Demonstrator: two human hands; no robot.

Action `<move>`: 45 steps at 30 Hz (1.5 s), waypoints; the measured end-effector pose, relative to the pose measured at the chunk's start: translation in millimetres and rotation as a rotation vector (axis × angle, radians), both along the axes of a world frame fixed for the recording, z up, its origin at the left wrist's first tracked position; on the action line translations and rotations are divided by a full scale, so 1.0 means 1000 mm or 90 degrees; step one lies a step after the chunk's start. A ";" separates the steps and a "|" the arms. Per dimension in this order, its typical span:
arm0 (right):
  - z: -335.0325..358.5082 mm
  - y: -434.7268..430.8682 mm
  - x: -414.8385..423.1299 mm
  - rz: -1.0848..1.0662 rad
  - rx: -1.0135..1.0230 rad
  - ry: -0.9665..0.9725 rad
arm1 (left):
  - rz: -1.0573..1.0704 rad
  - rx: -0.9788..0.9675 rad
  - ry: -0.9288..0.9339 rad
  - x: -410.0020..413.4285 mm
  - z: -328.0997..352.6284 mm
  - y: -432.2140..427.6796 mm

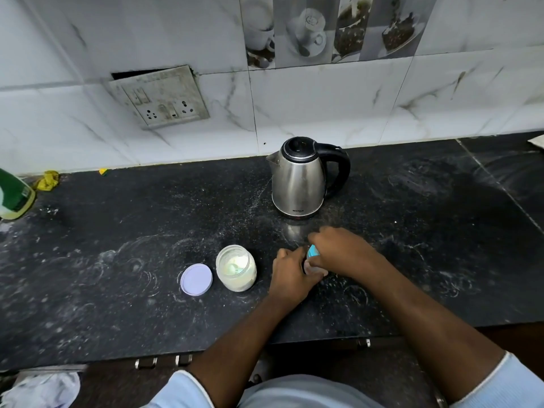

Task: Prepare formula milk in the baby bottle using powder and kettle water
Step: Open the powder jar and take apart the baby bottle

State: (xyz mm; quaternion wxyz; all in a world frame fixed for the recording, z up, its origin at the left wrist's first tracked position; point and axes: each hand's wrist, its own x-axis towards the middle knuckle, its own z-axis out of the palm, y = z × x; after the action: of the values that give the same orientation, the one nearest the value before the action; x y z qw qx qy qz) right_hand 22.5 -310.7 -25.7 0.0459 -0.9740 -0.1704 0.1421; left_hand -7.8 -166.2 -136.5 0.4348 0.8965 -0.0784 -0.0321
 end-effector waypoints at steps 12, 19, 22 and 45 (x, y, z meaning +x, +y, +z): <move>0.007 -0.008 -0.001 0.068 0.056 -0.004 | 0.007 0.014 0.012 -0.001 0.005 0.000; 0.016 -0.049 -0.014 -0.101 0.406 -0.055 | 0.014 0.018 0.024 -0.001 0.003 0.000; 0.002 -0.071 -0.030 -0.231 0.515 -0.102 | 0.017 0.022 0.029 0.000 0.003 -0.001; -0.087 -0.105 -0.077 -0.167 0.276 -0.048 | 0.028 0.040 0.049 -0.002 0.007 -0.003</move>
State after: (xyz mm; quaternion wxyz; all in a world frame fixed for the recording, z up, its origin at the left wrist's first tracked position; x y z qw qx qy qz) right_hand -54.3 -415.9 -113.0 0.2651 -0.9599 -0.0704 0.0587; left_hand -10.2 -169.6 -129.1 0.4096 0.9094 -0.0406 -0.0593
